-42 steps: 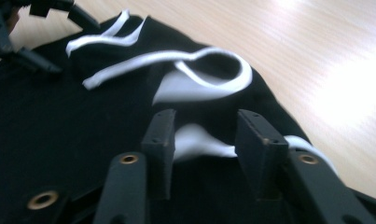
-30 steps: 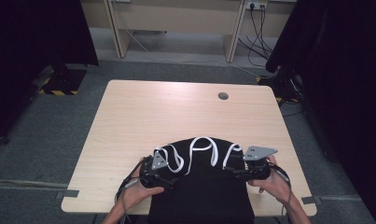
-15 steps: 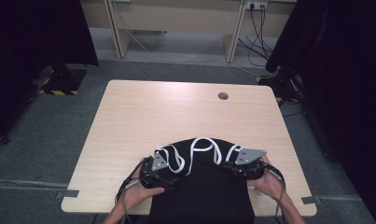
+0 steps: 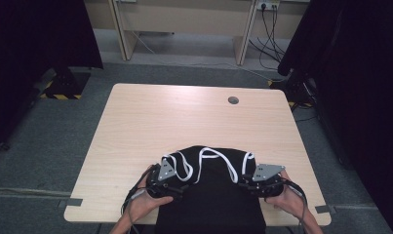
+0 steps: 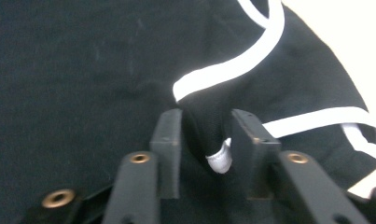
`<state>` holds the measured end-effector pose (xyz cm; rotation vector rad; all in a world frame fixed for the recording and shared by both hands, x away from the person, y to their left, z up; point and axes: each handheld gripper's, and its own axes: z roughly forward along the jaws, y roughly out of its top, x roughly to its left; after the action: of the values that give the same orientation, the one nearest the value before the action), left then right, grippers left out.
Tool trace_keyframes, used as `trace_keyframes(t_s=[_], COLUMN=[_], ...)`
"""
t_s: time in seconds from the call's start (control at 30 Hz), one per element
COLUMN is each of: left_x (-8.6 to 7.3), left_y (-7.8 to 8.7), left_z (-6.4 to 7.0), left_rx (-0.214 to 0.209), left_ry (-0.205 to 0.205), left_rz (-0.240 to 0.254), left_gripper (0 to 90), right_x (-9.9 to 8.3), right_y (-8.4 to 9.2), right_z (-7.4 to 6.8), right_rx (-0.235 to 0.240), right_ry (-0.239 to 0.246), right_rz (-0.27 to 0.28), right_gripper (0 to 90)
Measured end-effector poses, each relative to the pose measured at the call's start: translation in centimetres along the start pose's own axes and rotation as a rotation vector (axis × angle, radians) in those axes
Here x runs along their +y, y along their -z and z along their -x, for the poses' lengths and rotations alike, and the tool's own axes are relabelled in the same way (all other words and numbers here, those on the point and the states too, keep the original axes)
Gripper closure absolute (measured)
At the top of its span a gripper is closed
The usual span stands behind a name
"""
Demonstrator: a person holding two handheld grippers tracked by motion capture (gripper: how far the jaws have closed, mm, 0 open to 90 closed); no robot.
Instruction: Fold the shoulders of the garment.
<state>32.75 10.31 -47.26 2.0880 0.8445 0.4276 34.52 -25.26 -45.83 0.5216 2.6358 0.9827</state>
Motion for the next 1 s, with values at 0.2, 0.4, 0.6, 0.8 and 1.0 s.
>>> trace_keyframes(t_s=[0.2,0.4,0.6,0.8,1.0], left_x=[1.5,1.0,-0.3,-1.8,-1.3], left_y=[-0.8,-1.5,0.9,1.0,1.2], left_z=[1.1,0.4,-0.2,-0.7,-0.1], left_rx=[-0.071,-0.083,-0.123,-0.14,-0.107], left_ry=[-0.024,-0.017,-0.011,0.037,0.037], left_rz=[0.026,0.009,-0.004,-0.02,-0.031], left_gripper=[31.3,71.5,80.2,63.2,30.0], right_x=[0.5,-0.1,-0.9,-1.6,-1.0], right_y=[1.4,0.7,-0.3,-0.6,0.6], right_z=[0.6,0.9,1.3,1.4,1.5], right_rx=[-0.019,-0.027,-0.018,-0.01,-0.04], right_ry=[-0.102,-0.146,-0.182,-0.202,-0.214], right_rz=[0.091,0.068,0.042,0.028,0.061], right_gripper=[51.5,49.9,49.6,48.1,44.1])
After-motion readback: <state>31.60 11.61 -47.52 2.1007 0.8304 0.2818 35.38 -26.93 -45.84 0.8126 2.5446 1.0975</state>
